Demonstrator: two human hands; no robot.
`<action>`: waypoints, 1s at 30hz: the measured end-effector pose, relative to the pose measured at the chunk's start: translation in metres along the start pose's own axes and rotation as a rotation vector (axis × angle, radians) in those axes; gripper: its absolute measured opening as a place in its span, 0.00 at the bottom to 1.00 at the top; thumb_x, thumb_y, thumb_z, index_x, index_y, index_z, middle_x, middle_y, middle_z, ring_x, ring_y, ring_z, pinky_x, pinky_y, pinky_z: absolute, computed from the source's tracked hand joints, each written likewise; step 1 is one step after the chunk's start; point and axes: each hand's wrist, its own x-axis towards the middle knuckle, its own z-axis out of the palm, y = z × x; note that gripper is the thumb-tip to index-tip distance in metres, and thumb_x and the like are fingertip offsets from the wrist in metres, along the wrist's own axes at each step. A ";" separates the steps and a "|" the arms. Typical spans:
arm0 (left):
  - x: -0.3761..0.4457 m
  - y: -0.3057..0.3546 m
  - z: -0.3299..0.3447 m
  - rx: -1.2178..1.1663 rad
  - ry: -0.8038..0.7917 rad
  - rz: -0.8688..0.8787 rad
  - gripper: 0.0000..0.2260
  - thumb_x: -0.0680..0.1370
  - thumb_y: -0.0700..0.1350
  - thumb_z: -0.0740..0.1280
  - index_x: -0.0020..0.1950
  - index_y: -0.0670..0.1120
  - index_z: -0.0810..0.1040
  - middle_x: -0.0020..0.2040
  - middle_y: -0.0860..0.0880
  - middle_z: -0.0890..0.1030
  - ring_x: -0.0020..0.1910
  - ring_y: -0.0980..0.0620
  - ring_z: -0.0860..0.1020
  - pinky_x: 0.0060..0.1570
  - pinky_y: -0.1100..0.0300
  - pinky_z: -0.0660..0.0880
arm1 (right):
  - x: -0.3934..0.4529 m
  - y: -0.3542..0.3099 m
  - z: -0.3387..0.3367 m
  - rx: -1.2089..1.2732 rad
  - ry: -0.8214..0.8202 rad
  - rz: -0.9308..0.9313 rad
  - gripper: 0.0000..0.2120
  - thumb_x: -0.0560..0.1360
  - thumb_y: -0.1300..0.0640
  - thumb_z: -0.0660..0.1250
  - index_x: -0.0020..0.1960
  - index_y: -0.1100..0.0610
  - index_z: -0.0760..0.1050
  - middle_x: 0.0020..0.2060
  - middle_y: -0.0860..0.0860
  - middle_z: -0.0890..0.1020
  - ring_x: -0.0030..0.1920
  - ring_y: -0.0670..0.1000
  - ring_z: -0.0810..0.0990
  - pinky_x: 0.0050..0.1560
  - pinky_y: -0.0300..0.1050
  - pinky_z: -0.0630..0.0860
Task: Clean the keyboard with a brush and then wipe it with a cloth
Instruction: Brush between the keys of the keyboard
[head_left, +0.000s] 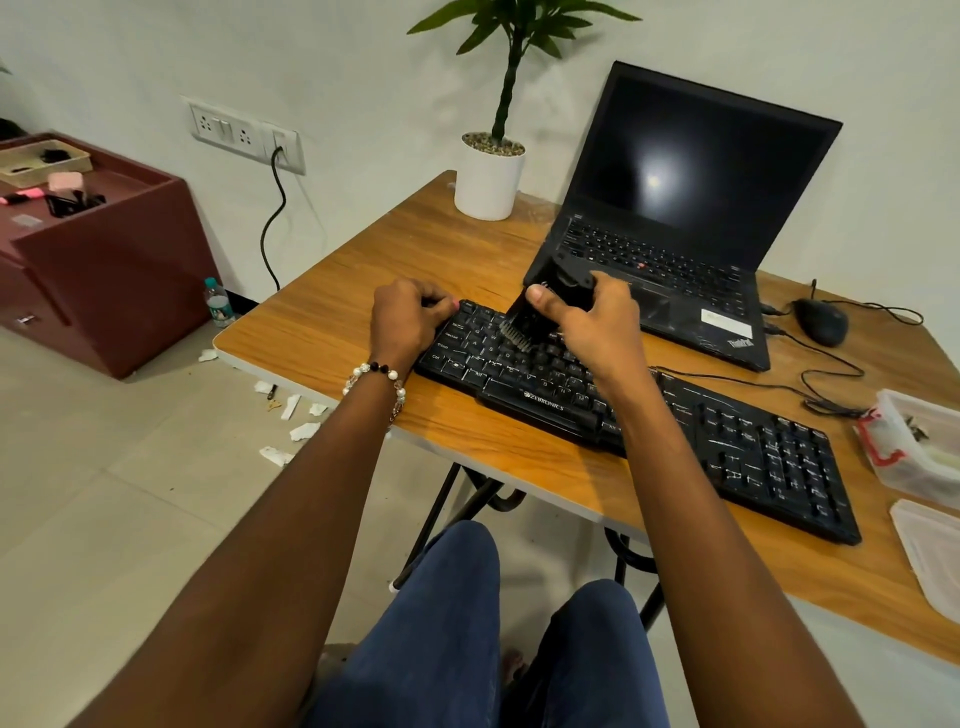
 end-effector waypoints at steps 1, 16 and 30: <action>0.000 -0.001 0.000 0.004 0.000 0.008 0.06 0.74 0.44 0.73 0.48 0.42 0.85 0.45 0.46 0.85 0.41 0.57 0.79 0.42 0.70 0.71 | -0.002 0.000 0.004 -0.076 -0.003 -0.041 0.16 0.73 0.49 0.73 0.56 0.57 0.77 0.49 0.48 0.81 0.49 0.47 0.79 0.41 0.35 0.72; 0.001 -0.002 0.000 0.015 -0.001 0.036 0.07 0.74 0.44 0.73 0.48 0.42 0.85 0.45 0.46 0.85 0.43 0.55 0.80 0.43 0.66 0.74 | 0.004 -0.012 0.018 -0.178 -0.090 -0.066 0.17 0.73 0.48 0.73 0.56 0.57 0.77 0.47 0.51 0.81 0.47 0.49 0.79 0.37 0.35 0.72; 0.001 -0.002 0.000 0.029 -0.006 0.035 0.07 0.74 0.44 0.73 0.49 0.42 0.85 0.46 0.45 0.85 0.41 0.56 0.79 0.42 0.65 0.75 | 0.013 -0.014 0.032 -0.330 -0.195 -0.107 0.24 0.71 0.44 0.74 0.58 0.58 0.74 0.51 0.54 0.80 0.49 0.53 0.80 0.38 0.42 0.76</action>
